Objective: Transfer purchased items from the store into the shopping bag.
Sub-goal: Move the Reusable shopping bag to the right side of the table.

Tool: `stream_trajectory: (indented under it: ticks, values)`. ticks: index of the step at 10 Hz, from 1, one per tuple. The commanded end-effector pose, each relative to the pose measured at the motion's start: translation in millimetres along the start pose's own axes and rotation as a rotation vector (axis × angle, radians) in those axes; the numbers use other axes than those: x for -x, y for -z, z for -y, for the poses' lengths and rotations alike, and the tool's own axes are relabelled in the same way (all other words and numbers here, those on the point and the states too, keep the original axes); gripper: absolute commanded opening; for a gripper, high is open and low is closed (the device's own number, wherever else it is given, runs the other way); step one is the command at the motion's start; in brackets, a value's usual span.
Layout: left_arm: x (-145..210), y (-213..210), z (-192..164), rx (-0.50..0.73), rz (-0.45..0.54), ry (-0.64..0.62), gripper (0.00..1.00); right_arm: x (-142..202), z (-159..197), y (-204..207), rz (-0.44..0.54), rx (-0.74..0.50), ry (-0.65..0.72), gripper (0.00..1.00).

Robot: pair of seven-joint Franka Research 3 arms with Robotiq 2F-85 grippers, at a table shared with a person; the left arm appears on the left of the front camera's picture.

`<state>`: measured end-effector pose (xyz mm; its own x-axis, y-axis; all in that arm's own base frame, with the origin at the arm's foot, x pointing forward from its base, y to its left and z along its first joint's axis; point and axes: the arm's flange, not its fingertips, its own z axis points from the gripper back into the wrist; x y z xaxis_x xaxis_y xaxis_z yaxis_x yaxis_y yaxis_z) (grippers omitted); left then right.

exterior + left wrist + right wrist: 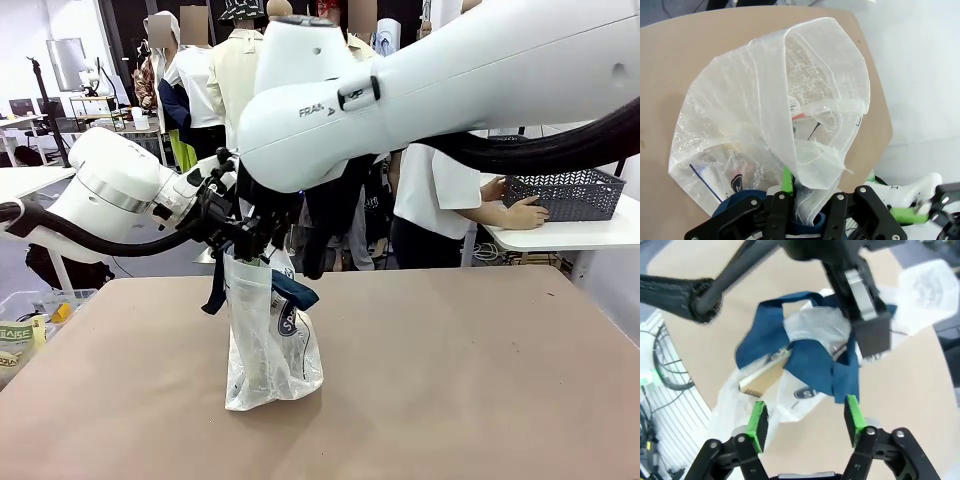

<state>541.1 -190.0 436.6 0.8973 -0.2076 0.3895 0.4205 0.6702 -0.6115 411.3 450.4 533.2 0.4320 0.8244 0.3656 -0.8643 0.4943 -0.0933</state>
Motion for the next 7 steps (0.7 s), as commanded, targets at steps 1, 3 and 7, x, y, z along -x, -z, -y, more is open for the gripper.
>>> stream_trajectory:
  ticks: [1,3,7]
  values:
    - [-2,-1,1,0.016,-0.013,-0.010,0.00,29,5,-21,0.025,0.075,0.065,1.00]
    - [-4,-3,0,0.028,-0.015,-0.011,0.00,55,21,-51,0.093,0.101,0.137,1.00]
    - [-16,-5,17,-0.019,-0.046,0.020,0.00,152,95,-87,0.216,0.058,0.397,1.00]
